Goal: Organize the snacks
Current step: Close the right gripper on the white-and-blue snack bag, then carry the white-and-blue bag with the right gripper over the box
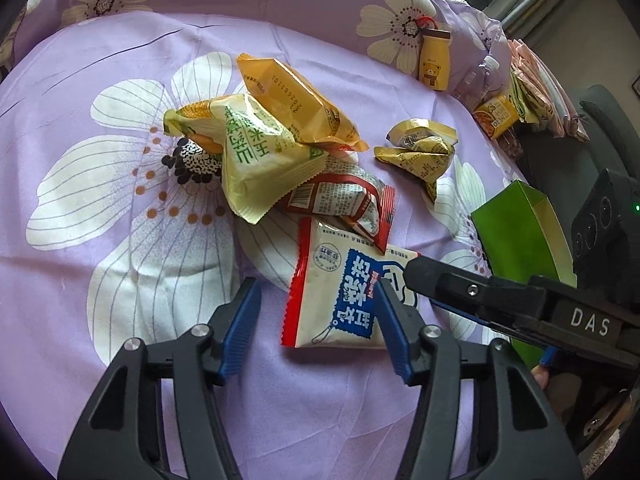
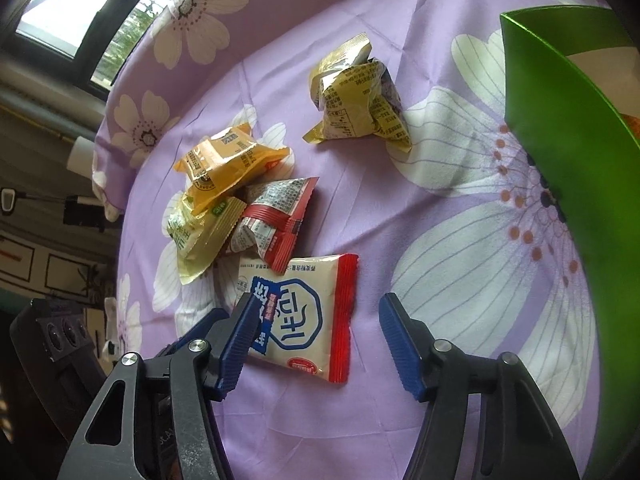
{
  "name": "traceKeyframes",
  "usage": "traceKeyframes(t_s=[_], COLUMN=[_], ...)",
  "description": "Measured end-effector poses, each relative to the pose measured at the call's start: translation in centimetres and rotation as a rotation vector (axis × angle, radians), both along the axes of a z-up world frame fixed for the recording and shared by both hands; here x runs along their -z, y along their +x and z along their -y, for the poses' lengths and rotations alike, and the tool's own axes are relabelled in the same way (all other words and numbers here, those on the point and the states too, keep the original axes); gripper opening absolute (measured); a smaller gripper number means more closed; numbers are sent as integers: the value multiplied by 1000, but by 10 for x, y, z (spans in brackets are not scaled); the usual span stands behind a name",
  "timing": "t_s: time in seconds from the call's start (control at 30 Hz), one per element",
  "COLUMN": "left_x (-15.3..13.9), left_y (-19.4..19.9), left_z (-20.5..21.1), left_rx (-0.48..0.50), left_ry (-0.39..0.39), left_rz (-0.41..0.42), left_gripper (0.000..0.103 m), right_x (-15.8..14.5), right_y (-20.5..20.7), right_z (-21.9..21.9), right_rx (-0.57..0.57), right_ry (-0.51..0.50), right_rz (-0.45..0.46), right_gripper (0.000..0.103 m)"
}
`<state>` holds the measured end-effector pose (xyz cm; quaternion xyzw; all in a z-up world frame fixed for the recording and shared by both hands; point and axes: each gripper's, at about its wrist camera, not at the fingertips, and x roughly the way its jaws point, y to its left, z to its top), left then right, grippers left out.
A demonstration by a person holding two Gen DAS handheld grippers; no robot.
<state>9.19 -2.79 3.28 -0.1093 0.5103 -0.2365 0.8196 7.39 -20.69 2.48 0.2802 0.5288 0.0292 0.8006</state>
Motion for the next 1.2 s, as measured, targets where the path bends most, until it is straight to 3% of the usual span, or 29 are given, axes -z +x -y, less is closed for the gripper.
traceKeyframes(t_s=[0.1,0.17,0.23,0.3,0.37,0.57,0.83,1.07,1.2], left_x=[2,1,1,1,0,-19,-53,-74,-82], left_y=[0,-1,-3,-7,-14,-43,-76,-95,-108], left_z=[3,6,7,6,6,9,25,48,58], left_rx=[20,43,56,78,75,70,86,114,109], left_ry=[-7,-1,7,-31,-32,27,41,11,-60], left_rz=[-6,3,9,-12,-28,27,108,138,114], left_gripper=[39,40,39,30,30,29,30,30,30], right_x=[0,2,2,-1,-1,-12,-50,-80,-97], right_y=[3,7,8,4,2,-16,-51,-79,-93], right_z=[-4,-11,-21,-29,-34,-45,-45,-27,-18], right_rx=[0,-20,-41,-55,-72,-106,-91,-53,-44], right_ry=[10,28,-42,-90,-61,-87,-145,-185,-233], right_rz=[6,9,22,43,34,34,108,171,200], right_gripper=[65,65,62,57,56,56,57,57,57])
